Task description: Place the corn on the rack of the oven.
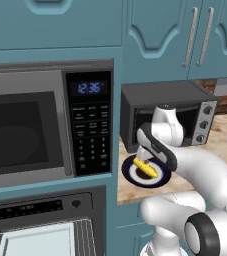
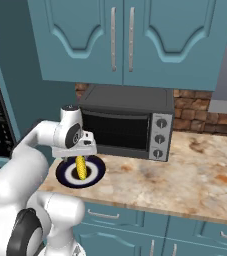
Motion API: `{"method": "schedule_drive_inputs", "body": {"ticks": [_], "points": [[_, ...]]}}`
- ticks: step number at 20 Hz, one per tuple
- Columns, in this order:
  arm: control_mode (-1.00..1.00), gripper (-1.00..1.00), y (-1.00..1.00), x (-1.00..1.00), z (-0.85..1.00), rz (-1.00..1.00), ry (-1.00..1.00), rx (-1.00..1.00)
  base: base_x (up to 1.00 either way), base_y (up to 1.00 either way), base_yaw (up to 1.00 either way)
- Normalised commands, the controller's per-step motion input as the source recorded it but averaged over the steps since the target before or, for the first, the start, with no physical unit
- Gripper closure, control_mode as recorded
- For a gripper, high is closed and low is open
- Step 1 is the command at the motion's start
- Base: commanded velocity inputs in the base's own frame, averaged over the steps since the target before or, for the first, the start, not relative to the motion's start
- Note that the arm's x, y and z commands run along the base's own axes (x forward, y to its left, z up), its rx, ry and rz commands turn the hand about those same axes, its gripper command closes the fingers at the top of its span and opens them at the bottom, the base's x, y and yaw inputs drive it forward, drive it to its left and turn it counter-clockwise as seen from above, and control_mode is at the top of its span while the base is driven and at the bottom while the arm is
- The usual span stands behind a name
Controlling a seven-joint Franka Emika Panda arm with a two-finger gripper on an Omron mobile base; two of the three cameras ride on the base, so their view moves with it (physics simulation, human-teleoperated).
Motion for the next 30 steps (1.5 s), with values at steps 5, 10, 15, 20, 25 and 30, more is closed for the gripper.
{"method": "schedule_drive_inputs", "body": {"ticks": [5,10,15,20,25,30], "points": [[-1.00,-1.00,-0.09,0.09,-0.55,0.05,0.00,0.00,0.00,0.00,0.00],[-1.00,-1.00,0.00,0.27,-0.38,0.01,0.00,-0.03,0.00,0.00,0.00],[-1.00,-1.00,-0.02,0.34,-0.33,0.00,0.00,-0.03,0.00,0.00,0.00],[-1.00,-1.00,0.00,0.19,-0.32,0.00,0.00,-0.01,0.00,0.00,0.00],[-1.00,1.00,0.00,0.00,-0.11,0.01,0.00,0.00,0.00,0.00,0.00],[-1.00,1.00,0.00,0.00,-0.01,0.00,0.00,0.00,0.00,0.00,0.00]]}}
